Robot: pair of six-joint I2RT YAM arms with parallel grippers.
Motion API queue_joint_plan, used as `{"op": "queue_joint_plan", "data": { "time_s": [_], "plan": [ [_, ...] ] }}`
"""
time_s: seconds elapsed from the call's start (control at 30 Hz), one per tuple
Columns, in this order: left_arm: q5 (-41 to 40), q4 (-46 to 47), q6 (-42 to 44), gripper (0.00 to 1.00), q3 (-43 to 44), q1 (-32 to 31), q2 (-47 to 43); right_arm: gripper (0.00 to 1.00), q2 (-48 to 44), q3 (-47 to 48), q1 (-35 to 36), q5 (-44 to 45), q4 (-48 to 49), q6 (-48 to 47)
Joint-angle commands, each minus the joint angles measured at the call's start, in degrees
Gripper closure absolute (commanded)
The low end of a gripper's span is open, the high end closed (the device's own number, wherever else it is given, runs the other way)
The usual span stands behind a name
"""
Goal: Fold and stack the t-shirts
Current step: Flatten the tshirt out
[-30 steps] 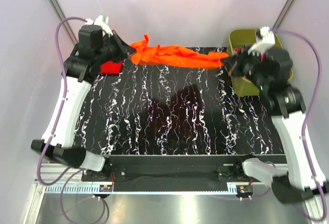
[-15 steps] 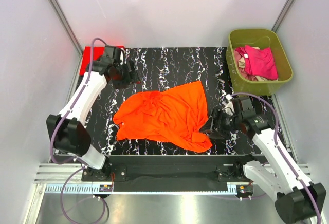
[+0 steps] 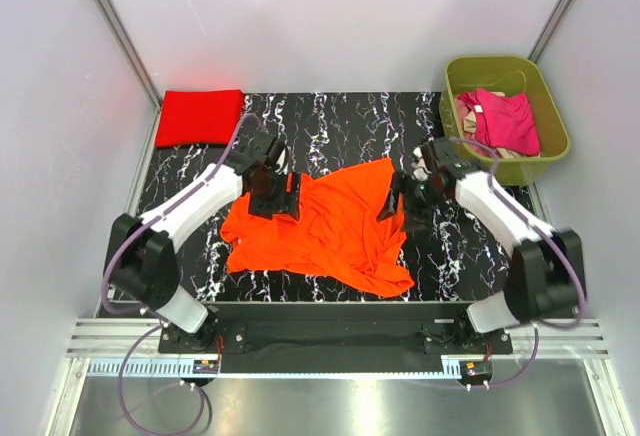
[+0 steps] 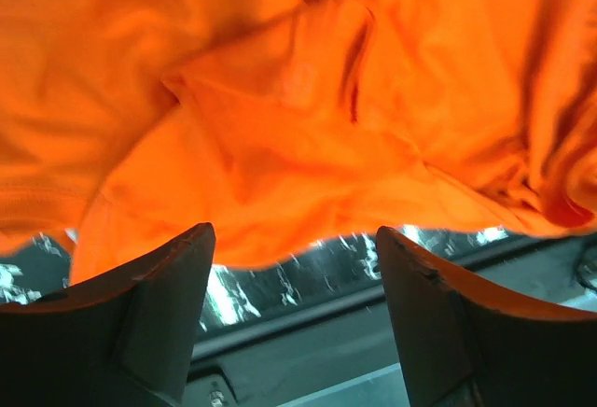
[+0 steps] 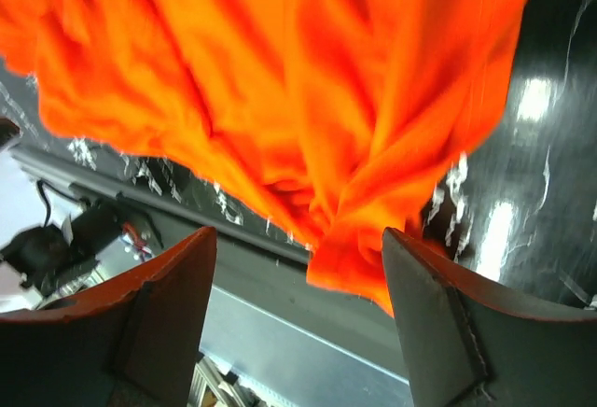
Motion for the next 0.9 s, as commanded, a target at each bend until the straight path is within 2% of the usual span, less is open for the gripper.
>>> {"op": "queue_joint_plan", "data": {
  "time_s": [0.0,0.07,0.17,0.2,0.27,0.3,0.33,0.37,0.47,0.53,0.57,0.7,0.73,0.87],
  "plan": [
    [-1.88,4.58,3.33,0.24,2.09,0.92,4.85,0.23,7.88,6.68,-0.30,1.05,2.68,-2.07],
    [-1.79,5.02,2.72,0.27,3.24,1.09,7.15,0.23,10.45,8.80,-0.30,0.08,3.21,-1.89],
    [1.45,7.38,-3.41,0.44,4.04,1.27,11.02,0.24,13.35,11.53,-0.30,0.77,3.22,-1.98],
    [1.81,8.61,-8.39,0.58,3.51,1.35,11.72,0.24,13.88,12.23,-0.30,0.95,3.22,-1.89],
    [4.34,14.31,-14.74,0.67,-0.59,2.14,11.20,0.25,14.06,12.32,-0.30,1.48,3.30,-1.19],
    [5.32,17.12,-20.95,0.67,-2.63,2.67,9.46,0.25,14.15,12.06,-0.30,1.40,3.22,-1.19],
    [6.20,22.19,-23.36,0.60,-4.39,3.54,8.48,0.25,14.15,11.62,-0.30,1.22,3.48,-1.10],
    [6.64,23.46,-26.69,0.55,-6.58,3.99,7.00,0.25,13.89,10.66,-0.30,1.05,3.57,-1.01],
    [4.90,24.79,-30.32,0.50,-9.75,5.39,4.62,0.25,13.10,8.20,-0.30,0.87,3.92,-1.01],
    [4.54,26.80,-35.84,0.45,-12.39,6.62,1.89,0.24,11.78,6.88,-0.30,1.22,4.00,-1.27],
    [4.97,27.34,-38.04,0.35,-14.75,6.89,1.19,0.24,11.17,5.74,-0.30,1.13,4.01,-1.28],
    [8.58,36.37,-52.95,0.34,-22.67,7.51,0.75,0.25,6.96,2.75,-0.30,1.22,3.92,-1.54],
    [8.15,39.44,-54.66,0.34,-23.99,7.51,0.31,0.25,6.42,2.22,-0.30,1.05,3.92,-1.89],
    [6.30,40.26,-57.48,0.34,-25.67,7.77,-0.31,0.24,4.84,-1.03,-0.21,-0.45,3.39,-2.42]
  ]
}}
